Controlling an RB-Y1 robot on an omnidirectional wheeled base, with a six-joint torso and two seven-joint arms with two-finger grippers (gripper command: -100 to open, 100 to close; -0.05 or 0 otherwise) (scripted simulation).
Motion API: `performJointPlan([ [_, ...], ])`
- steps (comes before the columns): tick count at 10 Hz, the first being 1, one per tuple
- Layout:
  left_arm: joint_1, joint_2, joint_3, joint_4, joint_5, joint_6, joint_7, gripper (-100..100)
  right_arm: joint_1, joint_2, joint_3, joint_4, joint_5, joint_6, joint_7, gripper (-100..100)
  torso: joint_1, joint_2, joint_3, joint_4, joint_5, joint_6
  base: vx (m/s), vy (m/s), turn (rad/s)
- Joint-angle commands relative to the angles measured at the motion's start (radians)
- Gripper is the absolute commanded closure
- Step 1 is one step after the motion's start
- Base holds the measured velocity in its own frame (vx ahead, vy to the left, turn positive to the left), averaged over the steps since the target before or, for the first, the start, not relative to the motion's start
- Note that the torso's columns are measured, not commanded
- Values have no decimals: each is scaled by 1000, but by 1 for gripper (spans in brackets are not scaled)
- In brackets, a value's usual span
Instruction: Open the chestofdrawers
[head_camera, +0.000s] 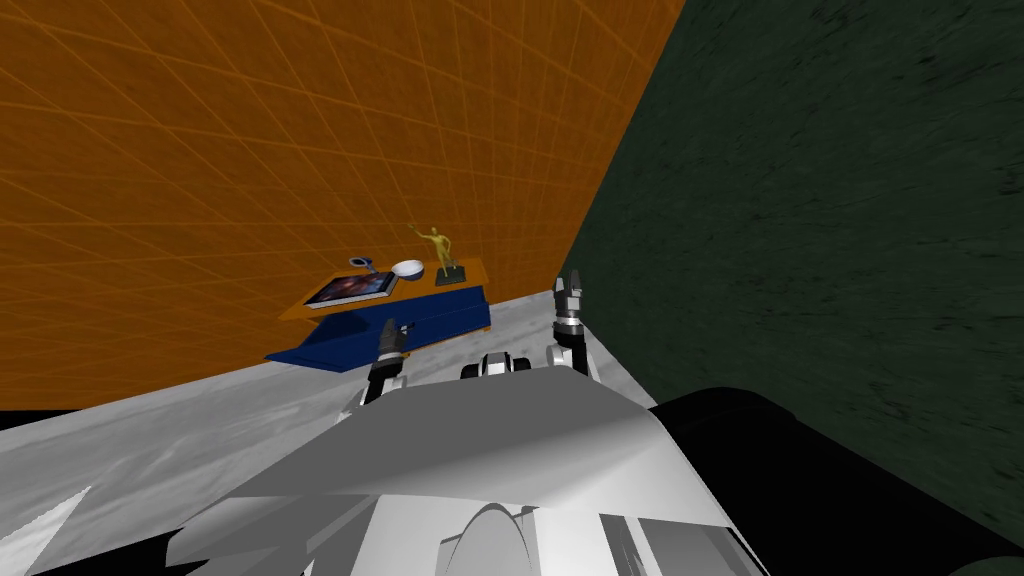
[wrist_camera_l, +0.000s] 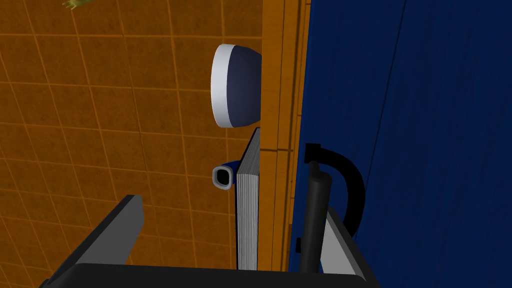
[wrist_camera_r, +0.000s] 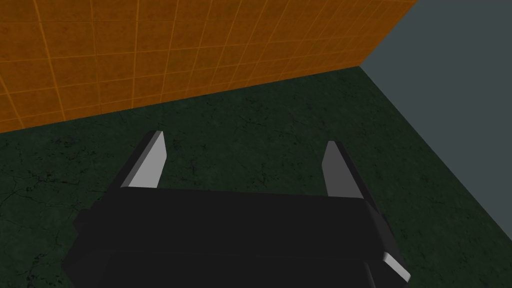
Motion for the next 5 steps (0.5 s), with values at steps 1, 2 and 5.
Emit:
performJointPlan([
  [1, -34, 37, 5, -6, 7, 49, 27, -100, 0, 0, 0, 0, 0, 0, 0, 0, 1, 0, 0, 0, 0, 0, -79, -56, -6],
  [2, -11, 24, 3, -21, 5, 46, 20, -100, 0, 0, 0, 0, 0, 0, 0, 0, -2, 3, 1, 2, -3, -1, -31, -21, 3],
  [5, -7, 23, 2, -21, 5, 58, 22, 0, 0, 0, 0, 0, 0, 0, 0, 0, 0, 0, 0, 0, -1, 0, -2, -1, 1],
])
